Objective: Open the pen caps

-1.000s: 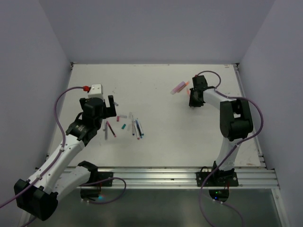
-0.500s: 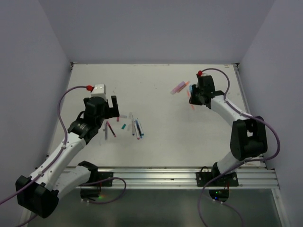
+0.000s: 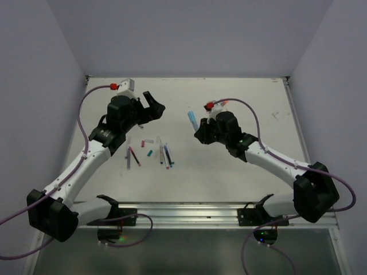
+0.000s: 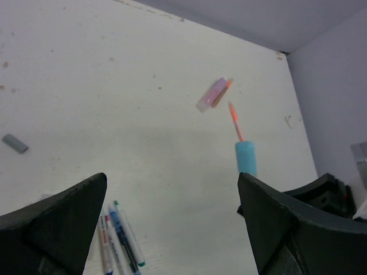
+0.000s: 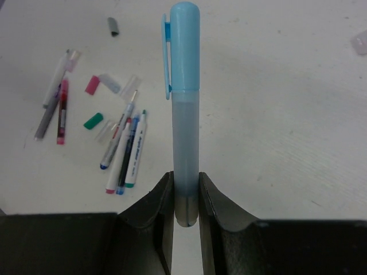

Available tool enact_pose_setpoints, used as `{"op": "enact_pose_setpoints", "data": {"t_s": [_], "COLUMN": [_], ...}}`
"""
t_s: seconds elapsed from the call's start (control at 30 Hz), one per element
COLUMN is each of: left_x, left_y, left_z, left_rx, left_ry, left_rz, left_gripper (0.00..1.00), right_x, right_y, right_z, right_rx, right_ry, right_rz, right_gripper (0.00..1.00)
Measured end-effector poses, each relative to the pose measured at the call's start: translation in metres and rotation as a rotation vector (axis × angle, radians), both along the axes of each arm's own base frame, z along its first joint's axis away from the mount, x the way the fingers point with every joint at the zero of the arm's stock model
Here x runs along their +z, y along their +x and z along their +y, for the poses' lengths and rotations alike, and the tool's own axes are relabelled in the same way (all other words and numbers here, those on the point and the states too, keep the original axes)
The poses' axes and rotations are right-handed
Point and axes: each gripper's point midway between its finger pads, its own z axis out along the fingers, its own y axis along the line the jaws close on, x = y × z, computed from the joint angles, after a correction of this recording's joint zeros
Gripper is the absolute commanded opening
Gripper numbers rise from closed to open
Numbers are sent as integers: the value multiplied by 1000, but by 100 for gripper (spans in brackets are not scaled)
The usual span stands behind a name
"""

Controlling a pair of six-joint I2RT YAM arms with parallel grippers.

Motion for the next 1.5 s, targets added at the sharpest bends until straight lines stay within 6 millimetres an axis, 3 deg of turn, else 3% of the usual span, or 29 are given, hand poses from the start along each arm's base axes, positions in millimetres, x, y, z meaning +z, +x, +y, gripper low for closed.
{"op": "enact_pose_setpoints", "data": {"t_s": [0.13,0.33,0.47,0.83,1.1,1.33,1.5], "left_x": [-7,-27,-29,-45,-47,-49,-50], "left_y": [14,14,9,17,22,23,21], "left_z": [-24,-68,-83,-94,-95,-95,-95], "left_rx": [-21,-80,-82,12,75,94,99], "left_ry": [-86,-104,-119,-120,-130,-141,-137], "left_rz": [43,128,144,192,206,215,220], "left_gripper": [100,99,93,81,58,51,36], "right_x": [8,1,1,12,8,11,11], "right_y": [-17,-27,-25,-20,-24,-20,-19], "right_z": [32,52,60,68,70,63,62], "right_rx": [56,65,57,23,15,-33,-59], "right_ry": [-9,-115,-185,-298,-392,-433,-453], "right_rz": [-61,-130,-175,-287,-349,-379,-392], "right_gripper": [0,0,0,0,0,0,0]}}
